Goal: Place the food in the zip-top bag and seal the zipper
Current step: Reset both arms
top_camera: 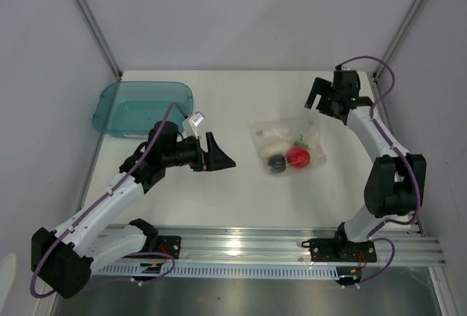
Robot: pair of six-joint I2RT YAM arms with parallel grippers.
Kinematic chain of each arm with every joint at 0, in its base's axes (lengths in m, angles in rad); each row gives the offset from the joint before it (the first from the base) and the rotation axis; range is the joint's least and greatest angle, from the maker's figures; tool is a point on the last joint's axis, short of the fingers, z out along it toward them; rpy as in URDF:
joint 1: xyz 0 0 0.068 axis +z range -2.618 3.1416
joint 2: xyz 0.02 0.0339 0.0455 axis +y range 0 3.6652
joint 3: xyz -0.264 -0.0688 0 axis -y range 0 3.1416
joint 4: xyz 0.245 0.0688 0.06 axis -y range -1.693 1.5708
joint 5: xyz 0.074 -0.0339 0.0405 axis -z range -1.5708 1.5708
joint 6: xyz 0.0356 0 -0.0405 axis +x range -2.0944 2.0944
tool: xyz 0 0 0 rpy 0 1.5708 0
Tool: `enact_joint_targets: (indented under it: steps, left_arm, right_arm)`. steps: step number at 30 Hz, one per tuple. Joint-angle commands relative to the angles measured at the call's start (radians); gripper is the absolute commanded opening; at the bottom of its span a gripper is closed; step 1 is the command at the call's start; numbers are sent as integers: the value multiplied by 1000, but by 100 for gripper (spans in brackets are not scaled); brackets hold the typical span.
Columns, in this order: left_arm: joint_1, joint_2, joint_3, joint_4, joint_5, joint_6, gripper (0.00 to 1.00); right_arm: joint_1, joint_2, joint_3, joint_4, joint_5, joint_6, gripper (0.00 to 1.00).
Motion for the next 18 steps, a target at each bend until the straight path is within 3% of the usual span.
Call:
enact_joint_targets:
  steps: [1, 5, 8, 13, 18]
  left_arm:
    - [10, 44, 42, 137, -129, -40, 100]
    - [10, 56, 50, 220, -269, 0, 99]
    - [10, -10, -28, 355, -394, 12, 100]
    - [12, -197, -163, 461, -546, 11, 99]
    - [10, -387, -358, 492, -594, -11, 100]
  right_arm:
    - [66, -144, -148, 13, 36, 28, 99]
    - [161, -355, -301, 72, 33, 63, 99]
    - [232, -575, -522, 140, 47, 115, 99]
    - [330, -974, -749, 133, 128, 184, 99]
    - [355, -1345, -955, 65, 138, 264, 99]
